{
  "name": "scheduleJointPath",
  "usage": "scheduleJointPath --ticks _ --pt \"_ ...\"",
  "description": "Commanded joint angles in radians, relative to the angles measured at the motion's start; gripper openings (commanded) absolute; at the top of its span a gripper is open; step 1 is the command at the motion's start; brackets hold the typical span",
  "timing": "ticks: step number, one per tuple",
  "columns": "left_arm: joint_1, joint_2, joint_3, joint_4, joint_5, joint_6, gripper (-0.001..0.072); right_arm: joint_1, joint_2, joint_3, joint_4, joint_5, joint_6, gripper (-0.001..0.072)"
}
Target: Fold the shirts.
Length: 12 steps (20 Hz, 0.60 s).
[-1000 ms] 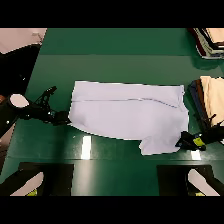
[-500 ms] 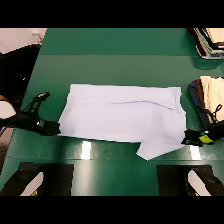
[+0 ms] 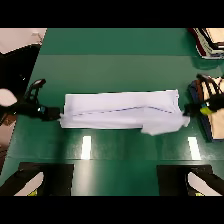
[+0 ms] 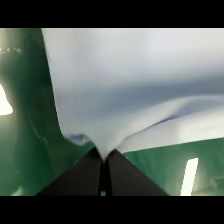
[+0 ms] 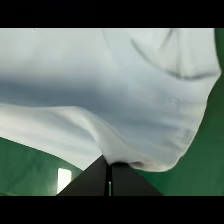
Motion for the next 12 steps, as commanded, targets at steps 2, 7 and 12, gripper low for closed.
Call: scheduleJointPath --ticks 2,7,12 --pt "0.006 -0.252 0.145 0.017 0.2 0.007 0.0024 0.027 -0.33 0.286 0.005 -0.082 -0.012 0.0021" --pt "0.006 -0.439 0.266 0.005 0.293 0.007 0.0024 0.027 -0.542 0.465 0.007 -0.078 -0.012 0.0023" --pt "0.006 -0.452 0.315 -0.007 0.269 0.004 0.0611 -0.021 -0.593 0.547 0.214 -0.05 -0.06 0.0391"
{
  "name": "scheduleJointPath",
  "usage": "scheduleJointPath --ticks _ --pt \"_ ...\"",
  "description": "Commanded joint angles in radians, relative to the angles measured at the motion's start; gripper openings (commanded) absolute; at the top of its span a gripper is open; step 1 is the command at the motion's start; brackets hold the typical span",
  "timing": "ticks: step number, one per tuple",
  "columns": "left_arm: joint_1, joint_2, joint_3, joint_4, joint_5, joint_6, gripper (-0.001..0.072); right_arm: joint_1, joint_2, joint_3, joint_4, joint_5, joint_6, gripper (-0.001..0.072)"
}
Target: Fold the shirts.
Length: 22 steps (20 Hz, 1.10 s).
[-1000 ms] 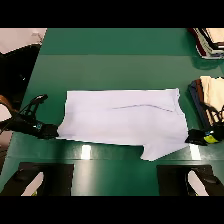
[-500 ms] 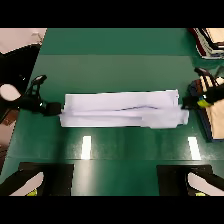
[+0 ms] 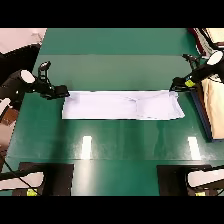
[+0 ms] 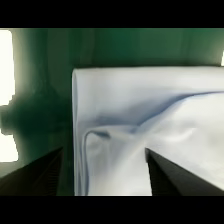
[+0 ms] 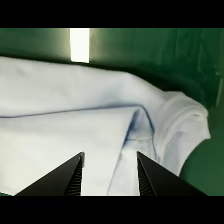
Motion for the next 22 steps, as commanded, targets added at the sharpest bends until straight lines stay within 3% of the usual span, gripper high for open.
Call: scheduleJointPath --ticks 1,3,4,5,6,8,11,15,17,21,22 --pt "0.0 -0.019 0.064 0.009 -0.058 -0.002 0.0611 -0.053 -0.026 0.049 0.165 0.042 -0.05 0.0391" --pt "0.0 -0.006 0.105 0.016 -0.154 0.023 0.0605 -0.113 0.031 -0.018 0.179 0.057 -0.073 0.0391" --pt "0.0 0.006 0.109 0.016 -0.182 0.028 0.0413 -0.147 0.062 -0.07 0.183 0.055 -0.088 0.0391" --pt "0.0 0.017 0.109 0.008 -0.194 0.045 0.0165 -0.184 0.093 -0.13 0.182 0.055 -0.097 0.0391" --pt "0.0 0.025 0.109 -0.007 -0.195 0.05 0.003 -0.224 0.122 -0.194 0.183 0.047 -0.118 0.0394" --pt "-0.001 0.028 0.109 -0.064 -0.195 0.05 0.0024 -0.296 0.136 -0.284 0.185 0.026 -0.129 0.0644" --pt "-0.002 0.027 0.109 -0.181 -0.188 0.05 0.0024 -0.356 0.085 -0.347 0.245 0.03 -0.189 0.0652" --pt "-0.058 0.027 0.109 -0.187 -0.158 0.05 0.0024 -0.325 -0.013 -0.355 0.349 0.009 -0.23 0.0647" --pt "-0.101 0.024 0.109 -0.187 -0.138 0.04 0.0024 -0.284 -0.045 -0.349 0.362 -0.014 -0.244 0.0575" --pt "-0.195 -0.012 0.109 -0.211 -0.106 0.011 0.0023 -0.225 -0.08 -0.29 0.362 -0.017 -0.252 0.0073" --pt "-0.22 -0.027 0.11 -0.216 -0.089 0.011 0.0024 -0.218 -0.077 -0.267 0.362 -0.008 -0.267 0.0022"
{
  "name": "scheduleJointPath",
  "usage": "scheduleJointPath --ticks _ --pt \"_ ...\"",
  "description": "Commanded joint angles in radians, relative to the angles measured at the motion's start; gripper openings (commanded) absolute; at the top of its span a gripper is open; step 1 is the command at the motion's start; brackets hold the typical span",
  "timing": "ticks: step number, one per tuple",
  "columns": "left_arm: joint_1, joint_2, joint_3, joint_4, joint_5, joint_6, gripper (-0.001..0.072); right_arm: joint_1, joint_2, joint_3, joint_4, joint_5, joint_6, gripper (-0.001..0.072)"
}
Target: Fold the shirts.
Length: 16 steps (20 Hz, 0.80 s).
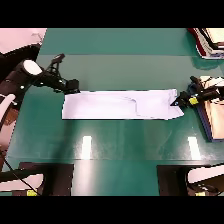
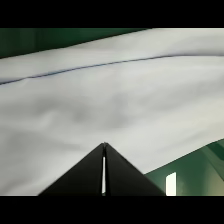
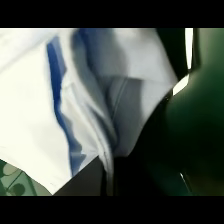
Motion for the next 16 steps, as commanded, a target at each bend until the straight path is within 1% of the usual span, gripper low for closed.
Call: scheduleJointPath --ticks 1,2,6,8,11,16 --pt "-0.092 -0.05 0.008 -0.029 0.057 -0.013 0.0023 0.039 -0.006 0.062 0.017 0.017 -0.025 0.0022" --pt "-0.119 -0.074 0.019 -0.042 0.067 -0.013 0.0023 0.039 0.013 0.089 0.019 0.042 -0.018 0.0021" --pt "-0.237 -0.22 0.147 -0.078 0.106 -0.013 0.0023 0.083 0.13 0.222 0.029 0.119 0.08 0.002" --pt "-0.293 -0.301 0.227 -0.11 0.114 -0.009 0.0023 0.13 0.174 0.299 0.117 0.142 0.097 0.002" --pt "-0.362 -0.411 0.343 -0.111 0.095 -0.01 0.0023 0.223 0.195 0.421 0.196 0.143 0.116 0.0019" --pt "-0.424 -0.52 0.447 -0.117 0.093 -0.014 0.0023 0.384 0.194 0.551 0.202 0.12 0.144 0.002"
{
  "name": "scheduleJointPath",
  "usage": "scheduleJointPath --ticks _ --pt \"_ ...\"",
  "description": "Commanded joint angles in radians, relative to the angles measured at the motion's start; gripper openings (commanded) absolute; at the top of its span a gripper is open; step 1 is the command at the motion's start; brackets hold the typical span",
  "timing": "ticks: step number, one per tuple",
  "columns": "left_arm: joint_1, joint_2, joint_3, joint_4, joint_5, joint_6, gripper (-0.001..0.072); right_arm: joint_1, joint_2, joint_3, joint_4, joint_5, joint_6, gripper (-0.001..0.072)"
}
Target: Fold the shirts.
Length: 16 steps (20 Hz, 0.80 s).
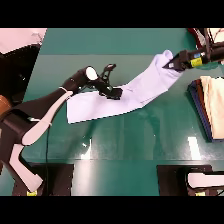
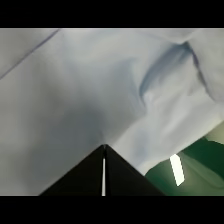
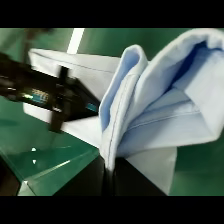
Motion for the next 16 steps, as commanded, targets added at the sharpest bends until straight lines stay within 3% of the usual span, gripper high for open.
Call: scheduleJointPath --ticks 1,7,10,13,16 --pt "-0.038 -0.074 0.066 -0.011 0.009 -0.013 0.0023 0.106 0.006 0.079 0.023 -0.022 0.028 0.002" --pt "-0.034 -0.085 0.068 0.01 0.044 -0.045 0.0023 0.231 0.002 0.083 0.024 -0.075 0.028 0.002" --pt "0.027 -0.049 0.082 0.029 -0.06 -0.039 0.0023 0.277 0.002 0.083 0.024 -0.109 0.028 0.002" --pt "0.144 0.055 0.082 0.15 -0.151 -0.032 0.0023 0.348 -0.008 0.083 0.026 -0.13 0.027 0.002" --pt "0.286 0.18 0.082 0.217 -0.27 0.038 0.0024 0.465 -0.069 0.104 0.024 -0.181 -0.001 0.002"
